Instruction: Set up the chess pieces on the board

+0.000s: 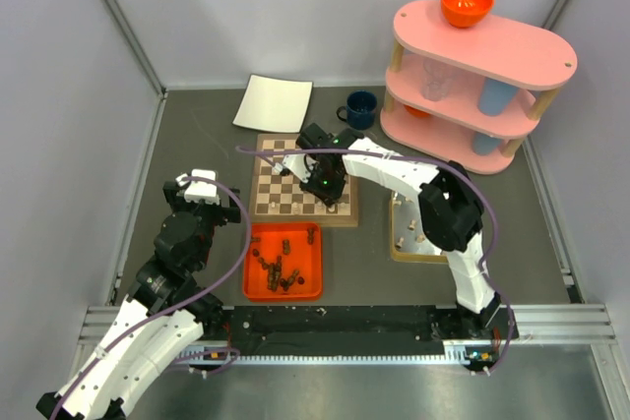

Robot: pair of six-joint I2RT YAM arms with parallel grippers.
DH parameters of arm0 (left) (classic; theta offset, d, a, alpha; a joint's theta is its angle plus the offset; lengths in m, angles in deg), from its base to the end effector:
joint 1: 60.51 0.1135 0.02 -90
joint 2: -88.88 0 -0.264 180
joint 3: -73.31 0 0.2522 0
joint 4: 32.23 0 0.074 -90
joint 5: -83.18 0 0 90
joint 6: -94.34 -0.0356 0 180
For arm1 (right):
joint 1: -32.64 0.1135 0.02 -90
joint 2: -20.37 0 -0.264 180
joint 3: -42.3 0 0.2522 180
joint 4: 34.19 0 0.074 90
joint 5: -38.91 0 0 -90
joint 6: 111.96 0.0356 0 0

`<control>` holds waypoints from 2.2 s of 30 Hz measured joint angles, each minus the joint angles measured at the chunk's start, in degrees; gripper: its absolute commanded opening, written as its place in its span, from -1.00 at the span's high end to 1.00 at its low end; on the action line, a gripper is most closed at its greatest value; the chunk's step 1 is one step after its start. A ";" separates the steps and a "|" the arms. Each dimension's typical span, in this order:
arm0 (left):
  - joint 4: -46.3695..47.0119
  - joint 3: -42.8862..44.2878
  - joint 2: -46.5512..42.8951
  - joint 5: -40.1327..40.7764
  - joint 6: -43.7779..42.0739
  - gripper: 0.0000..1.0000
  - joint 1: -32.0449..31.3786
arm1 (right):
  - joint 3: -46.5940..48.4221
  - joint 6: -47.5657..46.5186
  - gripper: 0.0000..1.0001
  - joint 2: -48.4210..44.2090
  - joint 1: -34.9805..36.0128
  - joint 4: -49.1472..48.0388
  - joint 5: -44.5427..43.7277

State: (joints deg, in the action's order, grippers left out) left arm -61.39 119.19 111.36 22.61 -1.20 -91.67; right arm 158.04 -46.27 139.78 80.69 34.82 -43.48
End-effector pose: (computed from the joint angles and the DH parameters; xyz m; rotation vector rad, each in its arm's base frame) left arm 0.1049 -0.0430 0.3041 0.1444 1.6528 0.0898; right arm 0.2865 0.3258 0.2230 -1.7119 2.2916 0.2758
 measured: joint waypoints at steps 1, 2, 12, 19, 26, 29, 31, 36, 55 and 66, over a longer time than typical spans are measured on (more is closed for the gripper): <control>0.00 0.00 0.00 0.00 0.00 -0.98 0.02 | 0.00 0.00 0.78 0.26 0.00 0.02 -0.04; 0.00 0.00 0.00 0.00 0.00 -0.98 0.00 | 0.00 0.02 0.78 0.39 0.00 0.00 -0.07; 0.00 0.00 0.00 -0.02 -0.04 -0.98 0.00 | 0.00 0.09 0.72 1.20 0.00 -0.04 -0.46; 0.00 0.00 -0.02 -0.02 -0.17 -0.98 0.00 | 0.00 0.11 0.64 1.20 0.00 -0.04 -0.46; 0.15 0.00 -0.26 -0.02 -0.17 -0.98 0.00 | 0.00 0.11 0.58 1.20 0.00 -0.11 -0.52; 0.26 0.00 -0.26 -0.02 -0.17 -0.98 0.02 | 0.00 0.11 0.57 1.20 0.00 -0.15 -0.70; 0.37 0.00 -0.26 -0.02 -0.20 -0.98 0.02 | 0.00 0.11 0.56 1.20 0.00 -0.15 -0.79; 0.37 0.00 -0.26 -0.02 -0.17 -0.98 0.00 | 0.00 0.11 0.50 1.20 0.00 -0.17 -1.05; 0.39 -0.02 -0.26 -0.26 -0.17 -0.98 0.00 | -0.04 -0.59 -0.12 -2.49 0.00 -0.13 -3.98; 0.85 -0.42 -2.58 -4.83 0.44 -0.98 0.07 | -1.31 -3.74 -0.36 -14.12 -0.33 0.52 -4.37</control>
State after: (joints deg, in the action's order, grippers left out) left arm -60.54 118.77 108.78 17.78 -0.77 -91.60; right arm 156.73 -50.01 125.66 80.36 35.34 -47.85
